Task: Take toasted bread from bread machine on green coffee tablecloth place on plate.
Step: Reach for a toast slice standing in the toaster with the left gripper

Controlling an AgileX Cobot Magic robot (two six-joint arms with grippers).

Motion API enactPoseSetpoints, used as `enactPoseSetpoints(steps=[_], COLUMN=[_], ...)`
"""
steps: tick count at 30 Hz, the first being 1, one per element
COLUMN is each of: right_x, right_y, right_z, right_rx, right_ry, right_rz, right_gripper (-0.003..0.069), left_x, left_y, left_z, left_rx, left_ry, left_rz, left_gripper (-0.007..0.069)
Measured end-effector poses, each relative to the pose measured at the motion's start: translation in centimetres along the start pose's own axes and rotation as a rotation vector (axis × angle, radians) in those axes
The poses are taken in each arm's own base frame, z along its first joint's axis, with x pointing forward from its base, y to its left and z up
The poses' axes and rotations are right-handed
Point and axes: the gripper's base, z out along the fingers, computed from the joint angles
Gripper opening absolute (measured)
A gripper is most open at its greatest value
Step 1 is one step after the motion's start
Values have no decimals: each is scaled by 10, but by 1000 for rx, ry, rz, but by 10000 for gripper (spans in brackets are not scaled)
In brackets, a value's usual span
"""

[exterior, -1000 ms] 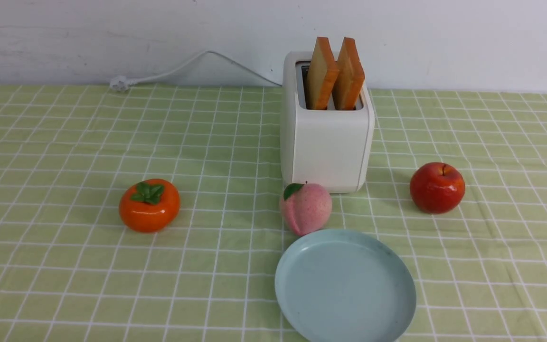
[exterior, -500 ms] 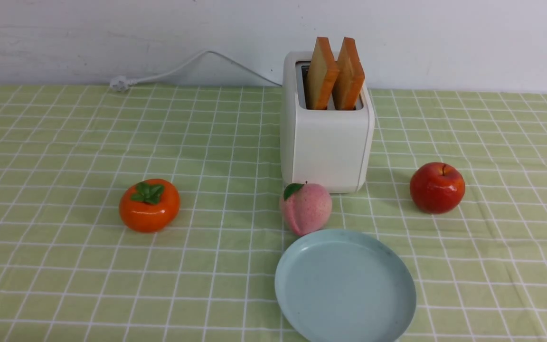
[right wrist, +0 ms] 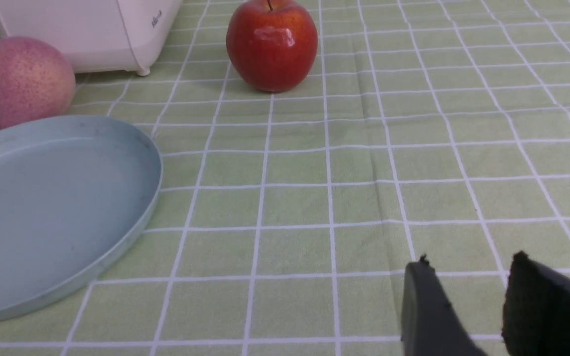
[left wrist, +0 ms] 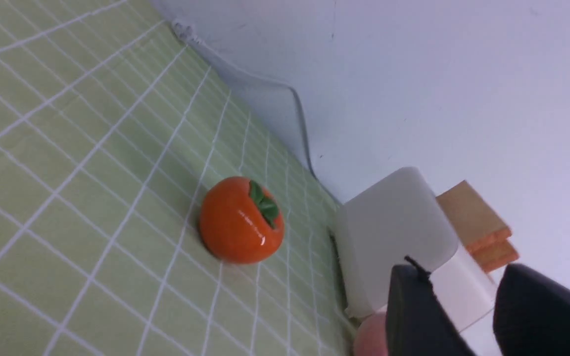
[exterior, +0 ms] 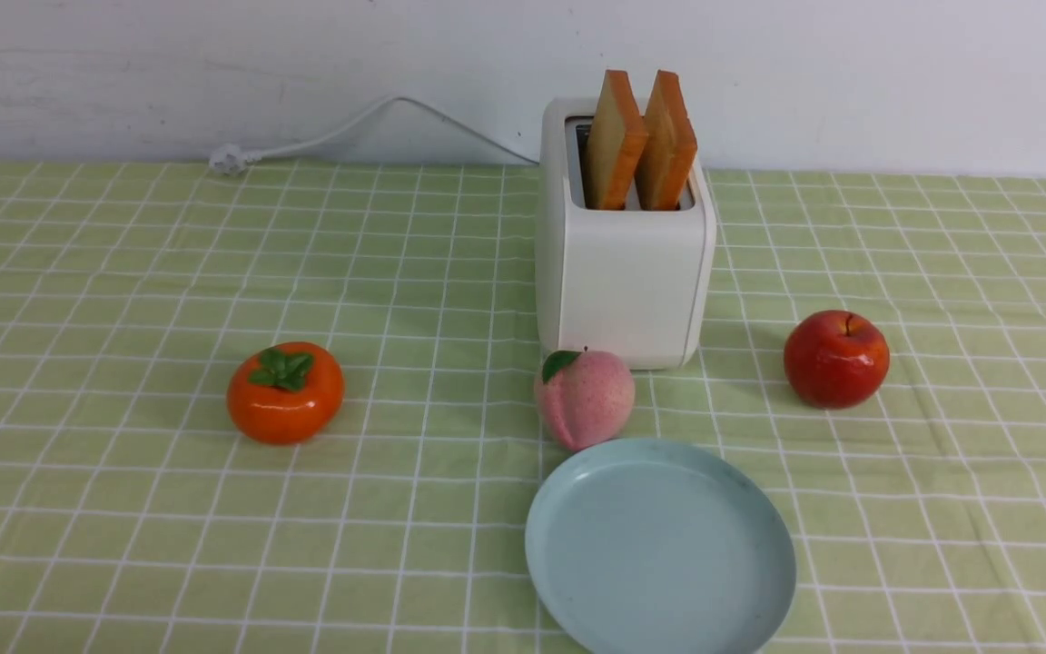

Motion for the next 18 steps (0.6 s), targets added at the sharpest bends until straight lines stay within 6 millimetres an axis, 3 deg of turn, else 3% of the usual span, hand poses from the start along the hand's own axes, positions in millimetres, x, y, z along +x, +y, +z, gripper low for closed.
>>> enactPoseSetpoints(steps=[3, 6, 9, 14, 18], right_x=[-2, -9, -18, -26, -40], right_y=[1, 4, 6, 6, 9], right_z=[1, 0, -1, -3, -10], right_rx=[-14, -61, -110, -152, -187], right_ry=[-38, -121, -205, -284, -291], right_rz=[51, 215, 399, 567, 635], right_gripper=[240, 240, 240, 240, 206], left_x=[-2, -14, -30, -47, -58], left_y=[-4, -23, -46, -68, -81], left_z=[-1, -4, -9, 3, 38], left_rx=[3, 34, 70, 38, -38], left_ry=[11, 14, -4, 22, 104], left_rz=[-27, 27, 121, 276, 452], left_gripper=[200, 66, -13, -13, -13])
